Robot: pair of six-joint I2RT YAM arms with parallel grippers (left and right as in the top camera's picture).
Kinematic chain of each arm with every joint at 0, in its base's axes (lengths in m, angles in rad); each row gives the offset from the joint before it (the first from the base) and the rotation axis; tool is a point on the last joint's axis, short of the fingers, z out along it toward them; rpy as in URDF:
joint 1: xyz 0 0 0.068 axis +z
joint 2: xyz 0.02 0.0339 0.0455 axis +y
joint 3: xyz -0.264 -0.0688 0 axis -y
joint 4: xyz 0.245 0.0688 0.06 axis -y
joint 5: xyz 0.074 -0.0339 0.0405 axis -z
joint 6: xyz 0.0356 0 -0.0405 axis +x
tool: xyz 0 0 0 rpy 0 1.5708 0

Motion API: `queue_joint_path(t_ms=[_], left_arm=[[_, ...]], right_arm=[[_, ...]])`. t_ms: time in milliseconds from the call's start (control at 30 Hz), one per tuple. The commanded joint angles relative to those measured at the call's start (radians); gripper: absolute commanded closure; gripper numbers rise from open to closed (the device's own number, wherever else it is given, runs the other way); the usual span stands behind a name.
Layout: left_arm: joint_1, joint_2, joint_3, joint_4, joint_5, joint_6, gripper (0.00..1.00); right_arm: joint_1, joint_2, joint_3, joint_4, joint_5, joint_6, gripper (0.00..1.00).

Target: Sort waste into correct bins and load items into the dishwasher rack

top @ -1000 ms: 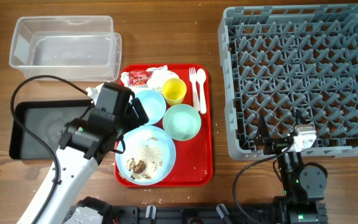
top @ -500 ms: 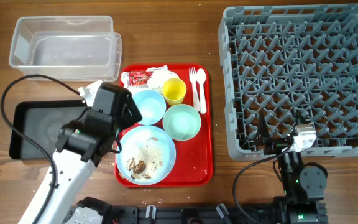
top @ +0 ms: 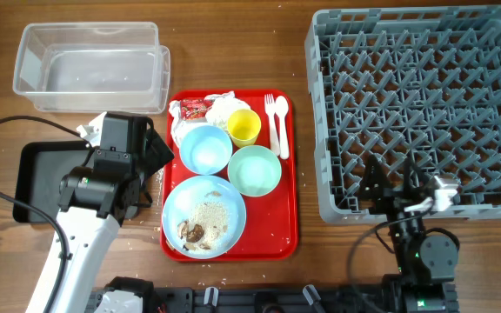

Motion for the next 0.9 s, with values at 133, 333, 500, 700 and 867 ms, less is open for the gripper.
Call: queue_joint_path(t_ms=[133,333,500,700,867], left_arm=[[0.006,-0.013,-0.001,-0.001,0.005,0.005,0.00],[0.006,-0.013,-0.001,-0.001,0.005,0.005,0.00],[0.006,-0.013,-0.001,-0.001,0.005,0.005,0.00],[0.006,-0.013,-0.001,-0.001,0.005,0.005,0.00],[0.006,-0.013,-0.001,-0.001,0.005,0.005,0.00]], right_arm=[[0.002,0.006,-0.002,0.033,-0.200,0.920,0.00],[0.002,0.006,0.002,0.326,-0.268,0.713,0.00],[0.002,0.042,0.062,0.325,-0.268,0.619,0.00],[0.002,0.306,0.314,0.286,-0.378,0.339,0.01],[0.002,0.652,0.645,0.063,-0.571,0.083,0.00]])
